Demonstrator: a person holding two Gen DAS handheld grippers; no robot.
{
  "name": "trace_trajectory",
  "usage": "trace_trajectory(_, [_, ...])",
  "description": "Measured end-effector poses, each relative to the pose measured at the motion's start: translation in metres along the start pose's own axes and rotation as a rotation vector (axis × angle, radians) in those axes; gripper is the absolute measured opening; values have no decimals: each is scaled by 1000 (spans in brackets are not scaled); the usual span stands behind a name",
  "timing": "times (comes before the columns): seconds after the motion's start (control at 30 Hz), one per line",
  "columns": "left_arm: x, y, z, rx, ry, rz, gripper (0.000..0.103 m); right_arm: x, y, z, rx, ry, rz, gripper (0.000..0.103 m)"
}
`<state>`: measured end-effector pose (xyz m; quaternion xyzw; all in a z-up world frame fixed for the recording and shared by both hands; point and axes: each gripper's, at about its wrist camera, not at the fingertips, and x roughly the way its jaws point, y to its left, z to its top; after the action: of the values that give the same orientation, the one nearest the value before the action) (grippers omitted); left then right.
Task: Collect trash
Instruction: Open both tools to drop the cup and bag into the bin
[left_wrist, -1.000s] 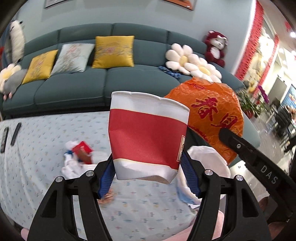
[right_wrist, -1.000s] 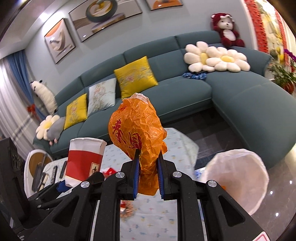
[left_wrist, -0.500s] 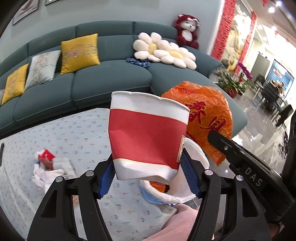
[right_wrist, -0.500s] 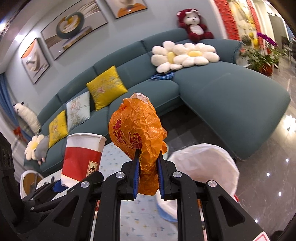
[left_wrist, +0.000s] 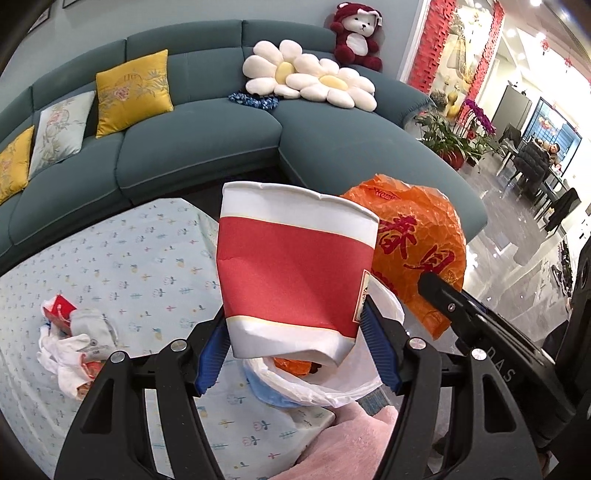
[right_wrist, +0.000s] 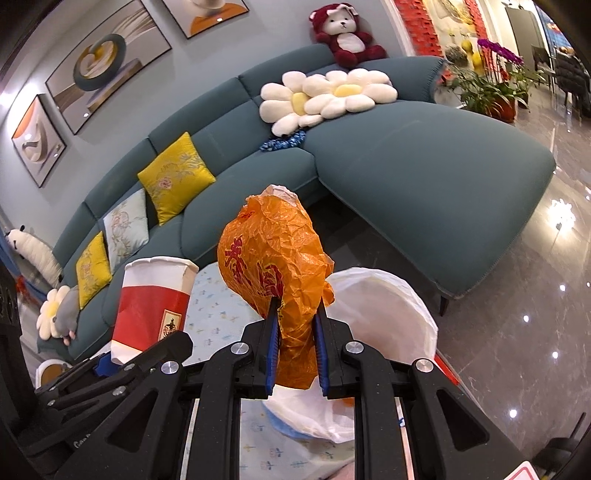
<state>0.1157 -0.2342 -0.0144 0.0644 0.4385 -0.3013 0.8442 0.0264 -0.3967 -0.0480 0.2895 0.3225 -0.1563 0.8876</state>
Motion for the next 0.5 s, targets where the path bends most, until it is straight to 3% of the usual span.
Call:
trace_trajectory(0.07, [4, 0, 0, -9, 8, -11, 65, 2, -6, 0, 8, -1, -17, 22])
trace_trajectory(0.13, [7, -1, 1, -24, 8, -3, 72, 3, -11, 0, 26, -5, -25, 37])
trace_trajectory(0.2, [9, 0, 1, -33, 9, 0, 76, 3, -15, 0, 39, -13, -34, 42])
trace_trajectory(0.5, [3, 11, -2, -70, 14, 8, 76, 1, -3, -4, 13, -5, -31, 43])
